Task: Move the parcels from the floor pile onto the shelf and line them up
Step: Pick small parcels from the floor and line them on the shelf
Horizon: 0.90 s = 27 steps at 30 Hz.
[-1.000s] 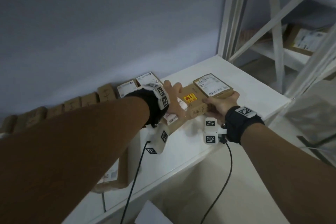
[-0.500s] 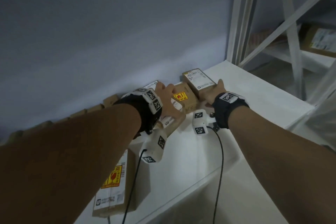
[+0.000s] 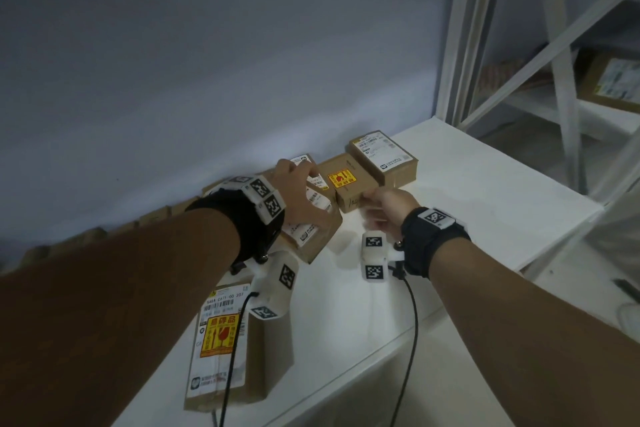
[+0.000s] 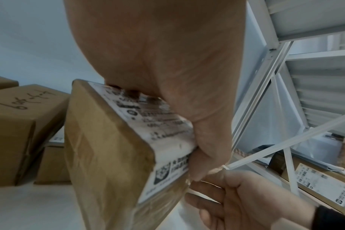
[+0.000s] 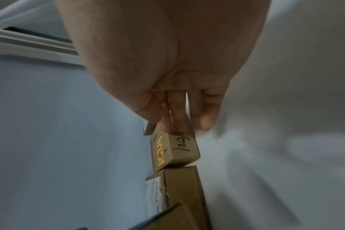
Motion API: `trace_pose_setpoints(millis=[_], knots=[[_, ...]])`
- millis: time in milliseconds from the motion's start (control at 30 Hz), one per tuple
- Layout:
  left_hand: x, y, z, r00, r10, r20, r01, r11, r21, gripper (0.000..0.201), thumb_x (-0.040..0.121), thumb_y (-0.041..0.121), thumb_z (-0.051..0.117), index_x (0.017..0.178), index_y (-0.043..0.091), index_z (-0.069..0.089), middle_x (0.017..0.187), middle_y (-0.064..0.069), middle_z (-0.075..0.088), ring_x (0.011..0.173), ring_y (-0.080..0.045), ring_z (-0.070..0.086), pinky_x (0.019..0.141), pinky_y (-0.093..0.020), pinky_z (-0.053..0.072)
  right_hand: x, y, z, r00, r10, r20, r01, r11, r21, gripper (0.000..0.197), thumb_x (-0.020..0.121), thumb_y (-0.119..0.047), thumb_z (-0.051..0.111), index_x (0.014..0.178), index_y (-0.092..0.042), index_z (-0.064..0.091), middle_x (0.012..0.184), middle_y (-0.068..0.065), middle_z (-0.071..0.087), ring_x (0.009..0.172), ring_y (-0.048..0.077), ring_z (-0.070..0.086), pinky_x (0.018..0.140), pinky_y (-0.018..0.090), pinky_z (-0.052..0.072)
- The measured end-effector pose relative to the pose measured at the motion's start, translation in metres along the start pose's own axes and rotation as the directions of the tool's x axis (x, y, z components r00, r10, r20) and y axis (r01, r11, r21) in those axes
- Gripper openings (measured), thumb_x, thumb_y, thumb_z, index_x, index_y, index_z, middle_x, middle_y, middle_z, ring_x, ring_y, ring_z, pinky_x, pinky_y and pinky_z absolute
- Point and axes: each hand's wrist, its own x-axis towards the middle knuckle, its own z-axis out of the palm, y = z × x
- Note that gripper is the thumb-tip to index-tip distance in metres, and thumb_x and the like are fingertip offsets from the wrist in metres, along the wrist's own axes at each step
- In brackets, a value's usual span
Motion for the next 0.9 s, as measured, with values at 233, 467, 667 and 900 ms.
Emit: trace_pose_setpoints(millis=[233,467,667,900], knots=[[-0.041,-0.003,-0.024,0.999,-0.022,0.042,0.028,0.990,-0.141,0.123,0.029,0.078,0.061,0.141,0.042,0.027,0.138,0.000,0.035,0.121,-0.027,0.048,0.101,-0.048,0.045,-0.058,-0.008,0.010,0.995,0.055,0.085,-0.053,0.998,-0.024,0.031,0.089,-0.032,0.056,0.107,-0.009,0.066,0.092,0.009,0.073,0.091,0.034,0.066,0.104,0.052,0.044],[-0.120,-0.015,-0.038,0.997,0.065,-0.052,-0.081,0.897,-0.435,0.095,0.063,0.046,0.084,0.142,0.036,0.032,0.124,0.005,0.037,0.113,-0.016,0.044,0.102,-0.035,0.041,-0.173,-0.014,0.034,0.955,0.028,0.297,-0.047,0.997,0.055,0.053,0.091,-0.062,0.050,0.120,-0.021,0.065,0.112,0.013,0.070,0.106,0.035,0.066,0.081,0.046,0.059],[-0.213,-0.025,-0.046,0.987,0.104,-0.121,-0.154,0.814,-0.560,0.109,0.044,0.054,0.080,0.142,0.033,0.036,0.127,0.002,0.047,0.116,-0.018,0.051,0.103,-0.037,0.044,-0.268,-0.016,0.053,0.955,0.022,0.294,-0.105,0.958,0.267,0.042,0.093,-0.050,0.054,0.113,-0.015,0.068,0.099,0.014,0.073,0.099,0.033,0.067,0.101,0.055,0.046],[-0.275,-0.038,-0.035,0.997,0.009,-0.077,-0.054,0.794,-0.606,0.089,0.057,0.068,0.076,0.132,0.031,0.043,0.120,0.002,0.057,0.103,-0.018,0.060,0.095,-0.035,0.050,-0.338,0.003,0.067,0.961,0.065,0.269,-0.137,0.957,0.256,0.019,0.089,-0.023,0.058,0.087,-0.006,0.066,0.088,0.017,0.064,0.109,0.039,0.061,0.102,0.061,0.043]])
